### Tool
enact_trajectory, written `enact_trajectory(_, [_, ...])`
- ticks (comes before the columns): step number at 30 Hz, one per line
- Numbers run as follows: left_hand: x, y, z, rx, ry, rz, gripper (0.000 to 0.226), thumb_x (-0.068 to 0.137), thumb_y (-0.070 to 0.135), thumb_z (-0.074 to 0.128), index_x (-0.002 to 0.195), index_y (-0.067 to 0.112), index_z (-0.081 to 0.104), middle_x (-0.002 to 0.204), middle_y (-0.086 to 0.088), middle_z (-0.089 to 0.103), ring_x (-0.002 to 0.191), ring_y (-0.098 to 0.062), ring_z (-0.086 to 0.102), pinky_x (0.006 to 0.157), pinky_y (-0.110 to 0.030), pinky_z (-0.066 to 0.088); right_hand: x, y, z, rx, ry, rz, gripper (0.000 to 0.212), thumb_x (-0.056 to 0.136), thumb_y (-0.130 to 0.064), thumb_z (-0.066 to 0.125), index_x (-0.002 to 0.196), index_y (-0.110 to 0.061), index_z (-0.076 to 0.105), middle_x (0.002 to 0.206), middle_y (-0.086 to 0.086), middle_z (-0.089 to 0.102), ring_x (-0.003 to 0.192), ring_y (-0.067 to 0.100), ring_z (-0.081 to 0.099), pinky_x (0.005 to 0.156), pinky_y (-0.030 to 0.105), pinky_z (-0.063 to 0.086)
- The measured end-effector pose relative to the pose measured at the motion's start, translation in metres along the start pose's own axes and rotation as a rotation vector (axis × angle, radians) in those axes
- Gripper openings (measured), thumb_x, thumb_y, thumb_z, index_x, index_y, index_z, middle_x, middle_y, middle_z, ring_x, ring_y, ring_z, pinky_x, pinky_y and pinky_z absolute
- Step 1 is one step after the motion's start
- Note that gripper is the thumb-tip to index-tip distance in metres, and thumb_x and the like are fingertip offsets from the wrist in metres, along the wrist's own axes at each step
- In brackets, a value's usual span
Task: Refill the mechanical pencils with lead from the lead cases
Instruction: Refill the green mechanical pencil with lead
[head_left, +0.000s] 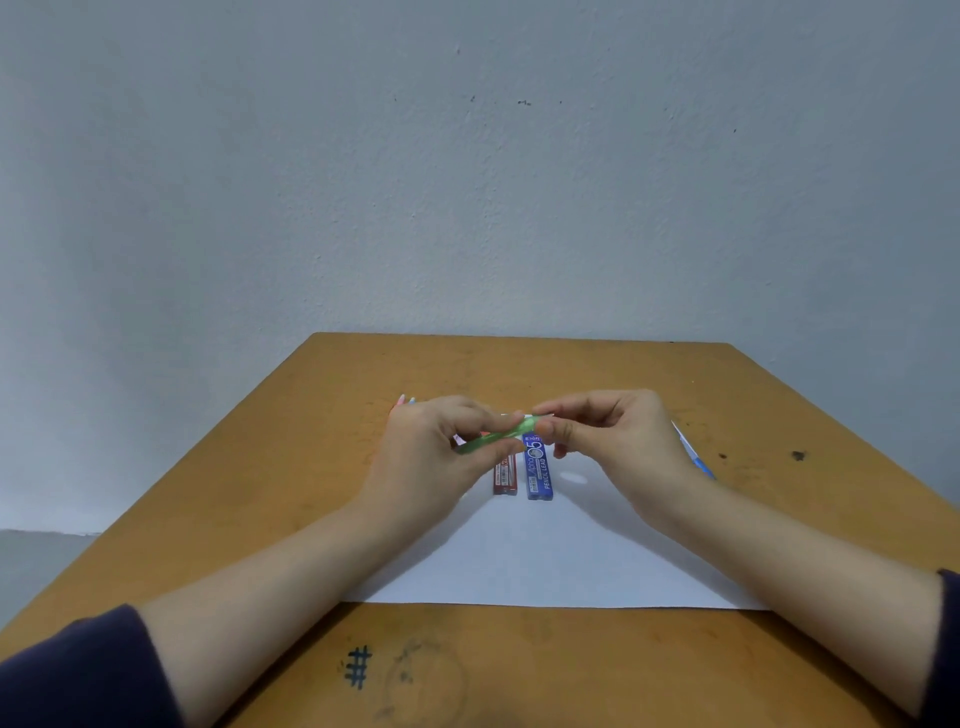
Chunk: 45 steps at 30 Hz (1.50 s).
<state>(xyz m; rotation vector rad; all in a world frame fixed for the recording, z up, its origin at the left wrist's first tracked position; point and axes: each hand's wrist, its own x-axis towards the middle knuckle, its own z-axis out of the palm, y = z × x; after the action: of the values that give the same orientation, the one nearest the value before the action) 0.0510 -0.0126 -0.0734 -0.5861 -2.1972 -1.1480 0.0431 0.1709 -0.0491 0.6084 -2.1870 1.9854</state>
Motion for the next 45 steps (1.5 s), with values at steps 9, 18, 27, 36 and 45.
enact_trajectory(9, [-0.002,0.016,-0.002,-0.005,-0.057,-0.219,0.017,0.085,0.019,0.070,0.097,0.031,0.074,0.068,0.017,0.069,0.064,-0.006,0.061,0.100,-0.024,0.038,0.020,0.008,-0.016,0.803,0.208,0.430,0.014,0.095,-0.010,0.049,0.088,-0.011,0.060,0.075,0.009,0.071,0.064,0.018,0.069,0.064,0.030,0.059])
enact_trajectory(18, [-0.009,0.043,0.005,-0.392,-0.257,-0.552,0.015,0.087,0.013,0.067,0.099,0.005,0.072,0.070,-0.014,0.072,0.055,-0.016,0.067,0.058,-0.021,0.056,0.024,0.006,-0.005,1.132,0.174,0.510,0.032,0.100,-0.036,0.036,0.081,-0.016,0.053,0.051,0.000,0.037,0.042,0.013,0.037,0.059,0.029,0.037])
enact_trajectory(27, [-0.005,0.051,0.002,-0.993,-0.520,-1.087,0.065,0.097,0.045,0.039,0.099,-0.014,0.063,0.098,-0.032,0.067,0.082,-0.040,0.070,0.072,-0.037,0.060,0.021,0.002,-0.018,1.238,0.249,0.472,0.050,0.090,-0.038,0.034,0.045,-0.017,0.026,0.037,-0.004,0.015,0.029,0.013,0.014,0.038,0.017,0.015])
enact_trajectory(36, [-0.003,0.047,0.000,-1.014,-0.636,-1.079,0.076,0.096,0.054,0.032,0.102,-0.014,0.066,0.104,-0.032,0.066,0.087,-0.040,0.070,0.078,-0.039,0.059,0.021,-0.001,-0.020,1.217,0.278,0.410,0.034,0.071,-0.025,0.039,0.041,-0.017,0.024,0.035,-0.003,0.014,0.027,0.013,0.013,0.034,0.017,0.013])
enact_trajectory(45, [-0.002,0.046,0.001,-1.012,-0.674,-1.031,0.081,0.094,0.058,0.027,0.099,-0.011,0.068,0.101,-0.028,0.069,0.084,-0.036,0.071,0.075,-0.035,0.059,0.021,-0.004,-0.020,1.201,0.306,0.410,0.031,0.071,-0.019,0.037,0.042,-0.016,0.024,0.036,-0.003,0.014,0.027,0.013,0.013,0.035,0.018,0.011])
